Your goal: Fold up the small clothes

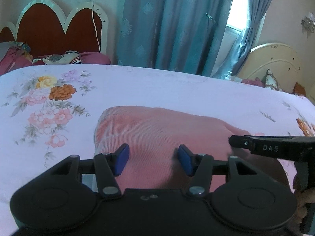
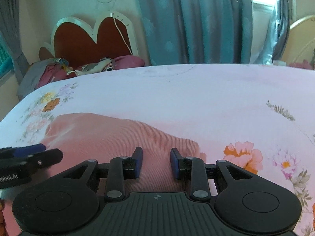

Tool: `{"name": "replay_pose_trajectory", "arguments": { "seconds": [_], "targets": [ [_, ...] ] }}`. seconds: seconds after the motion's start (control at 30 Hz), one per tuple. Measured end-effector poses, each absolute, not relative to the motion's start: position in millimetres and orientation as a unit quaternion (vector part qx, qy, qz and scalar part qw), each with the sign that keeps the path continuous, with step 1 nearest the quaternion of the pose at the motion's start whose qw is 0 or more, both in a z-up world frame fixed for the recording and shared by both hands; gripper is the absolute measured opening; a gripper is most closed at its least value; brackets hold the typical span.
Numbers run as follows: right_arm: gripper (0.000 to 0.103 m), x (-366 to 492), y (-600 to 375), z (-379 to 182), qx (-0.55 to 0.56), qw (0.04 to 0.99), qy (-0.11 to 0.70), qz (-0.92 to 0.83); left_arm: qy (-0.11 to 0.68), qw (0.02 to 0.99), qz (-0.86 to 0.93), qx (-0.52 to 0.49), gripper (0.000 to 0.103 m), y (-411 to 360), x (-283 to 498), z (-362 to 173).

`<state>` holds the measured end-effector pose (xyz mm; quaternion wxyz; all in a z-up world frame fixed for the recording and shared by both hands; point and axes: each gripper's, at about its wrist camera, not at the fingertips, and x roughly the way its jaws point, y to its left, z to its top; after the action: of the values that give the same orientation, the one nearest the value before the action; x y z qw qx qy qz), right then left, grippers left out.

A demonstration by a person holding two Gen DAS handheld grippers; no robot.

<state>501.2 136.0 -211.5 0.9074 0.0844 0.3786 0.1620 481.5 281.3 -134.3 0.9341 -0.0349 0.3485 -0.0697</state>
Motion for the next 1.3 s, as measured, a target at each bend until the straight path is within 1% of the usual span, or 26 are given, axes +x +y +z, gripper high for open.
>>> {"name": "replay_pose_trajectory", "arguments": {
  "seconds": [0.07, 0.27, 0.37, 0.5, 0.63, 0.7, 0.73, 0.9, 1.0, 1.03, 1.17, 1.27, 1.3],
  "targets": [
    [0.030, 496, 134, -199, 0.090, 0.908, 0.374, 0.164, 0.349, 0.934, -0.066, -0.030, 0.054, 280, 478, -129],
    [0.030, 443, 125, -169, 0.069, 0.920, 0.336, 0.188, 0.342, 0.937, -0.066, -0.023, 0.054, 278, 452, -112],
    [0.030, 422, 124, -164, 0.052, 0.922, 0.331, 0.193, 0.340, 0.937, -0.071, -0.017, 0.057, 275, 432, -107],
    [0.030, 397, 121, -172, 0.042, 0.917, 0.346, 0.194, 0.336, 0.939, -0.073, -0.005, 0.057, 274, 402, -108],
    [0.030, 390, 118, -200, 0.010, 0.911, 0.378, 0.165, 0.340, 0.938, -0.070, 0.009, 0.057, 272, 390, -118],
    [0.030, 394, 111, -212, 0.037, 0.906, 0.389, 0.163, 0.339, 0.938, -0.070, 0.026, 0.057, 269, 390, -122],
    [0.030, 395, 109, -212, 0.051, 0.904, 0.393, 0.160, 0.339, 0.938, -0.069, 0.031, 0.057, 268, 390, -122],
    [0.030, 382, 106, -197, 0.045, 0.907, 0.389, 0.155, 0.338, 0.939, -0.068, 0.016, 0.057, 272, 374, -109],
    [0.030, 360, 100, -186, 0.047, 0.908, 0.381, 0.166, 0.345, 0.936, -0.065, 0.011, 0.057, 274, 357, -109],
    [0.030, 353, 99, -185, 0.048, 0.908, 0.380, 0.168, 0.351, 0.934, -0.063, 0.005, 0.059, 275, 351, -111],
    [0.030, 335, 99, -201, 0.024, 0.903, 0.399, 0.155, 0.383, 0.922, -0.058, -0.006, 0.060, 275, 343, -131],
    [0.030, 334, 98, -205, 0.034, 0.900, 0.407, 0.150, 0.382, 0.923, -0.053, 0.007, 0.060, 271, 343, -135],
    [0.030, 334, 99, -204, 0.034, 0.899, 0.411, 0.149, 0.383, 0.922, -0.052, 0.006, 0.062, 270, 343, -134]
  ]
}}
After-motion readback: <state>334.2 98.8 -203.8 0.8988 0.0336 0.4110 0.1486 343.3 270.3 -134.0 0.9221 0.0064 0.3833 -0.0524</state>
